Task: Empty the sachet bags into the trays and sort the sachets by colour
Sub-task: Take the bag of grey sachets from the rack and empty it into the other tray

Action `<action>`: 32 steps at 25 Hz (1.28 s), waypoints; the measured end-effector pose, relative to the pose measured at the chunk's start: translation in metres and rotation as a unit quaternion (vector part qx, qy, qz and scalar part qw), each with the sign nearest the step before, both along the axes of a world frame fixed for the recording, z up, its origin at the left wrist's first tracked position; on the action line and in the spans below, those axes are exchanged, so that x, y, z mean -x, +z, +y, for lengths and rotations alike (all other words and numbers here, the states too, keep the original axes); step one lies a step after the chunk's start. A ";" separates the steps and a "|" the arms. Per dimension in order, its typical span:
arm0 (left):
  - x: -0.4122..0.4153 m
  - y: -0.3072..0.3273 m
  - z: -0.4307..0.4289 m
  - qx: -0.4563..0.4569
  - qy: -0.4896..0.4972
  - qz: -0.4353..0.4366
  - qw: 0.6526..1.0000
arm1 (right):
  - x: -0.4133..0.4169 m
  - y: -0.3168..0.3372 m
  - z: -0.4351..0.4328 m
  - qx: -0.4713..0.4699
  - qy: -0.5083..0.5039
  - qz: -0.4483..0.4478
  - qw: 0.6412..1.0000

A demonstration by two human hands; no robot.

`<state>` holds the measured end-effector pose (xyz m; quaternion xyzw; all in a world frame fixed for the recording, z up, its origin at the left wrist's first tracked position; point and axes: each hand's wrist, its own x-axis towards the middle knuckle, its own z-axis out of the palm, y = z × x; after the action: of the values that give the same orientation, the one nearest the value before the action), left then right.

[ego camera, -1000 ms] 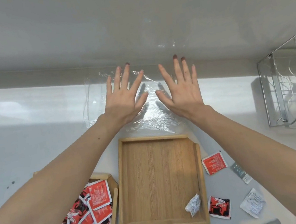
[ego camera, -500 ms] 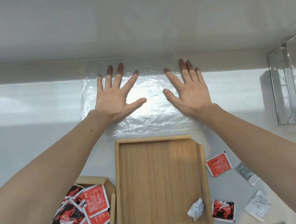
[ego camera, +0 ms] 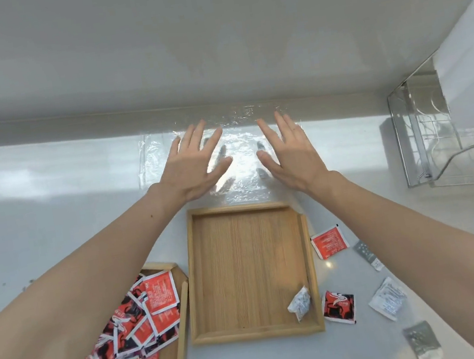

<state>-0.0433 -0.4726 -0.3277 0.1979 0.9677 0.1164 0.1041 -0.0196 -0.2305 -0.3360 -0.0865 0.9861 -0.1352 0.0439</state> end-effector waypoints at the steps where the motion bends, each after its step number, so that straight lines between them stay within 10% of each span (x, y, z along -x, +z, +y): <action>1: -0.011 0.007 0.002 -0.009 -0.005 0.006 1.000 | -0.009 0.007 0.000 -0.002 0.000 -0.006 1.000; 32: -0.205 0.234 0.182 -0.118 -0.298 0.186 0.929 | -0.302 0.243 0.137 -0.086 -0.252 0.177 0.948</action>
<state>0.1615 -0.2908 -0.0938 0.5062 0.8454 0.1546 -0.0724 0.2822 -0.0934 -0.0935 0.1460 0.9755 -0.0394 -0.1599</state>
